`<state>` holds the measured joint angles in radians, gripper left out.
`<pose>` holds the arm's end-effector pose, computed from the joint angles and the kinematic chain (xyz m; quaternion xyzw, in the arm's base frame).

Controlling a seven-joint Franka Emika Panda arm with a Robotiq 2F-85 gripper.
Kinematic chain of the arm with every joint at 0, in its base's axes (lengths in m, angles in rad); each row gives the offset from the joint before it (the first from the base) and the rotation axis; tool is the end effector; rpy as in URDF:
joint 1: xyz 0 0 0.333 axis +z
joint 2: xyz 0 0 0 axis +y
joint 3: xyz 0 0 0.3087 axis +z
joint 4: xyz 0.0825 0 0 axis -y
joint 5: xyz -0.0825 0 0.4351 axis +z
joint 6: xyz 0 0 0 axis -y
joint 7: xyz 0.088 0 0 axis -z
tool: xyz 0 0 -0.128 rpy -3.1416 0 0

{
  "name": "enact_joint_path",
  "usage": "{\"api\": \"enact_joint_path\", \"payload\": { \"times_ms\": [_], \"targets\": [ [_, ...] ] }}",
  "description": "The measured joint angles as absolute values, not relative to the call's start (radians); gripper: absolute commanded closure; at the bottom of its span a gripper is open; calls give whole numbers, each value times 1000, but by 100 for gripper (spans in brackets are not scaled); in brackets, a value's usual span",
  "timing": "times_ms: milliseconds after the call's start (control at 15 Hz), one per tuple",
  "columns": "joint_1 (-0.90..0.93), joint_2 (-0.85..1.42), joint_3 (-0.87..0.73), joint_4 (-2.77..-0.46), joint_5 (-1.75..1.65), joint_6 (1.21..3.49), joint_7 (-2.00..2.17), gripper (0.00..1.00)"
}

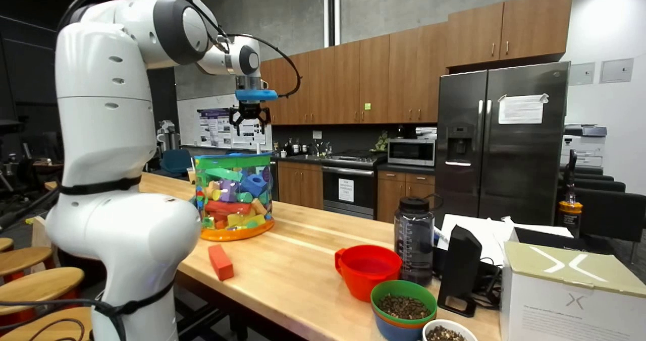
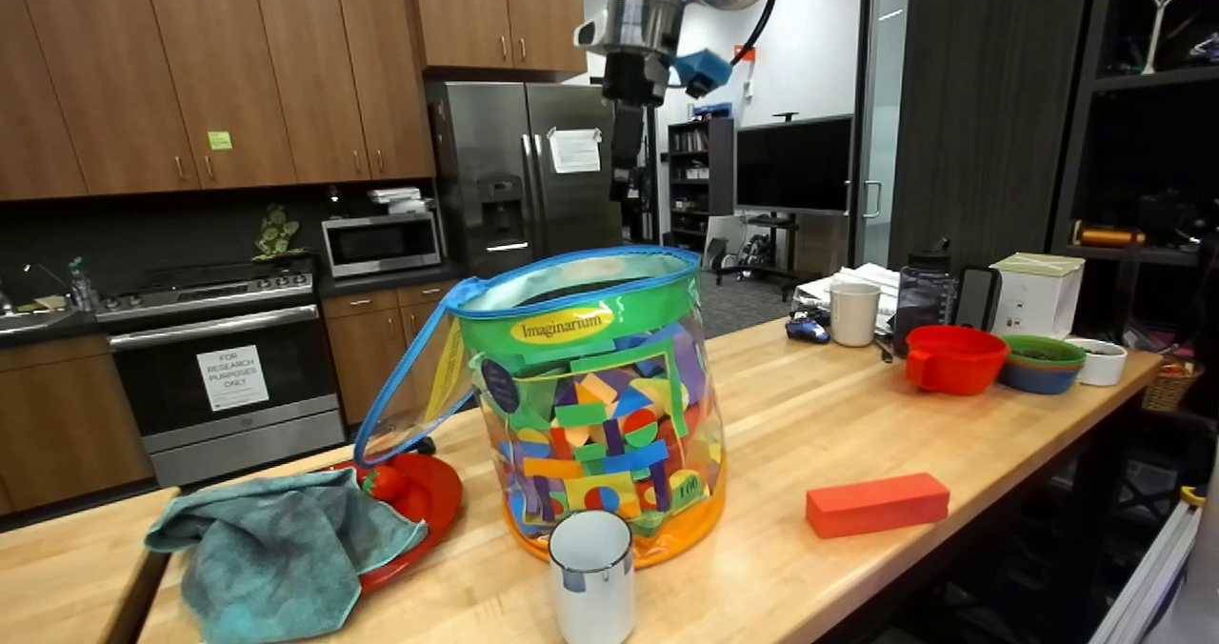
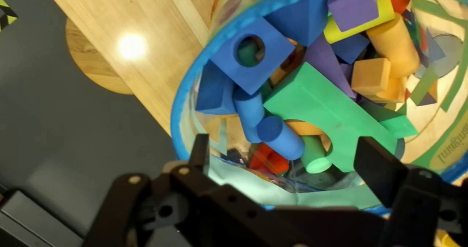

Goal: Remove the blue block with a hole at the center from the clear bag and put it on the table

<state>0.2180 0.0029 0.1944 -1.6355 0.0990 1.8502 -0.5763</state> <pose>0.5789 0.2637 0.5883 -0.8783 -0.4637 -0.1093 0.0402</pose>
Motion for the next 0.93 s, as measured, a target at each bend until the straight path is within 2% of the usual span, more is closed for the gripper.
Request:
{"api": "enact_joint_path", "payload": {
  "times_ms": [933],
  "targets": [
    [242, 19, 247, -1826, 143, 1916, -687, 0]
  ]
}}
